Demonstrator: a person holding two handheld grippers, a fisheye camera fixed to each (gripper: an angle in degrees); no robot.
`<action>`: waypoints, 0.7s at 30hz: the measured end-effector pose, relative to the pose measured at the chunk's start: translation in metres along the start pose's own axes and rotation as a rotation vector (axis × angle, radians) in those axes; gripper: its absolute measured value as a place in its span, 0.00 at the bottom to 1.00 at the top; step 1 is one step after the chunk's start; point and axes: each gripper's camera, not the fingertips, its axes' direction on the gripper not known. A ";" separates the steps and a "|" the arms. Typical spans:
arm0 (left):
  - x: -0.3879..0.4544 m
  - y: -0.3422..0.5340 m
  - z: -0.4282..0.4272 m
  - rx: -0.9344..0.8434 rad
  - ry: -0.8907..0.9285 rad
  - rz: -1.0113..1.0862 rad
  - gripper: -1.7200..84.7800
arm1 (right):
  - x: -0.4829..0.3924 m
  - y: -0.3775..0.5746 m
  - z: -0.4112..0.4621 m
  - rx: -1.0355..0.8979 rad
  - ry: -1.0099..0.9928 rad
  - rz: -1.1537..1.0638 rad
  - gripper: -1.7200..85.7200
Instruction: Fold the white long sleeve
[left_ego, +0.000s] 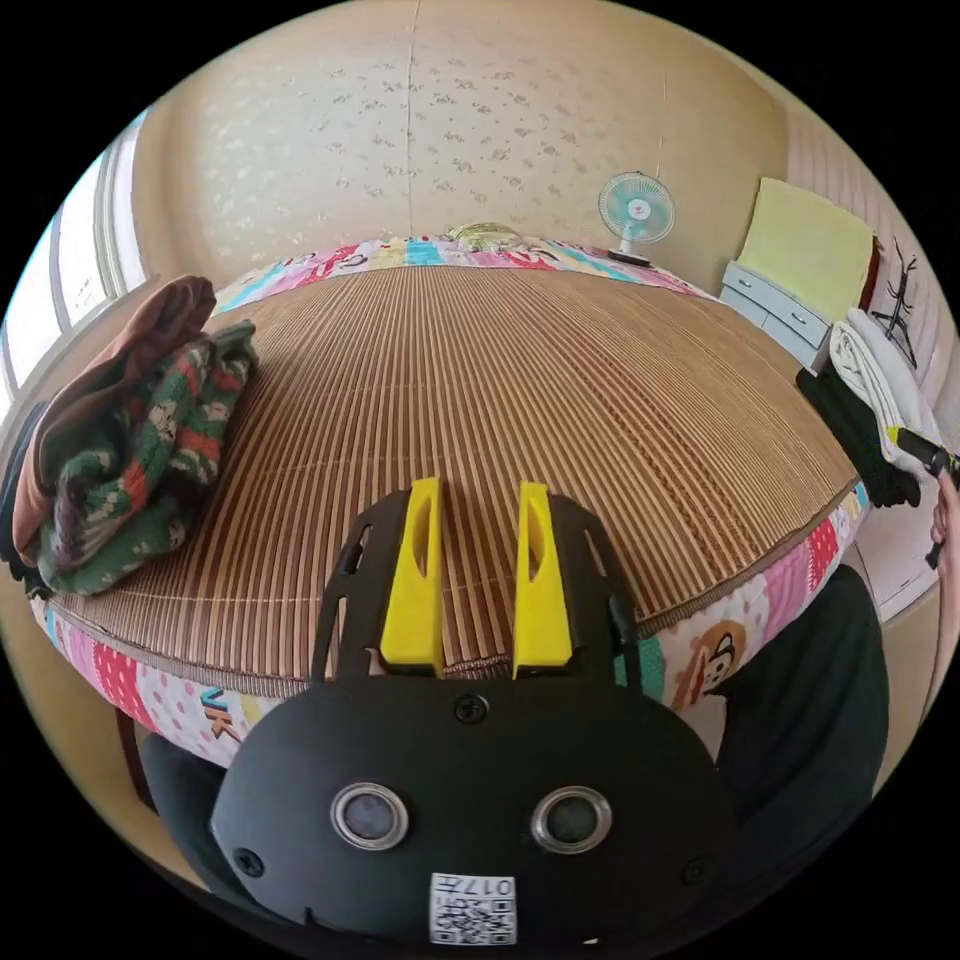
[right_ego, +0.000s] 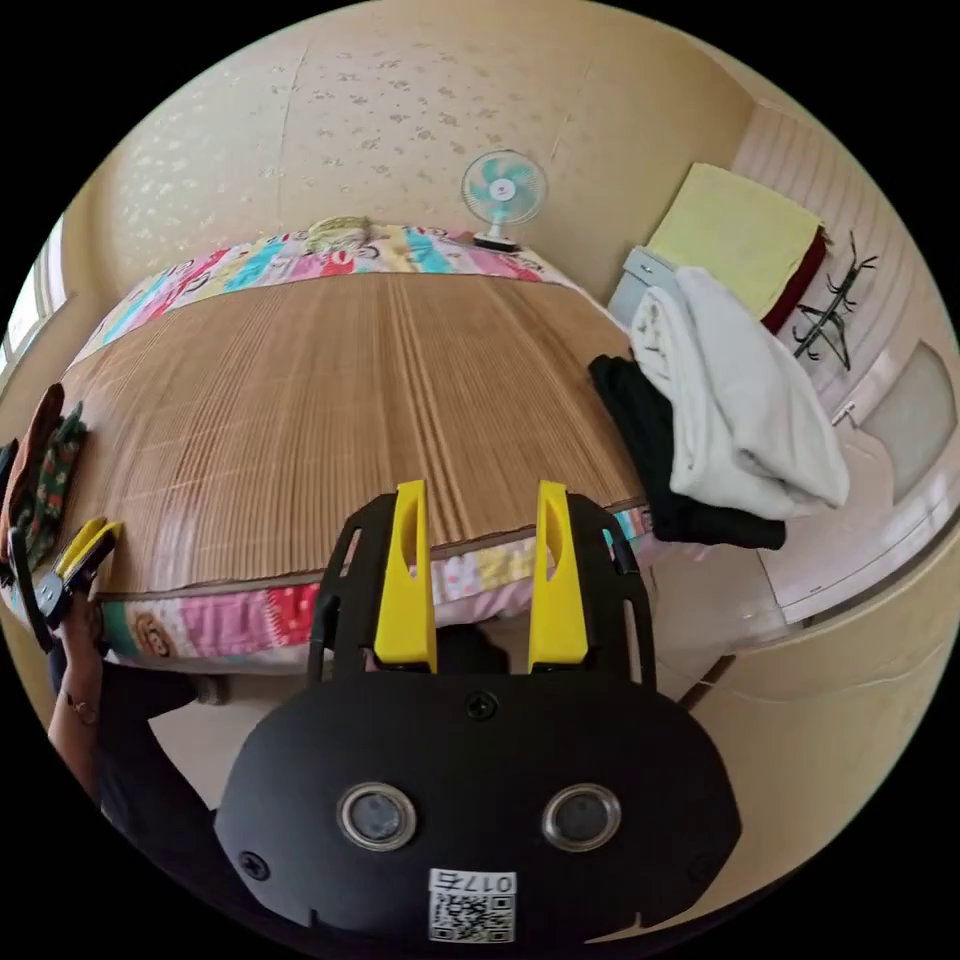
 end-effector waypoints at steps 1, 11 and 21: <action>-0.003 0.003 0.002 0.009 0.001 -0.017 0.13 | 0.042 -0.021 -0.007 0.038 0.091 0.055 0.20; 0.003 0.039 0.036 0.035 -0.025 -0.006 0.12 | 0.234 -0.132 0.010 -0.052 0.117 0.314 0.12; 0.001 0.058 0.068 0.036 -0.050 -0.001 0.12 | 0.024 -0.194 -0.115 0.210 0.086 -0.069 0.06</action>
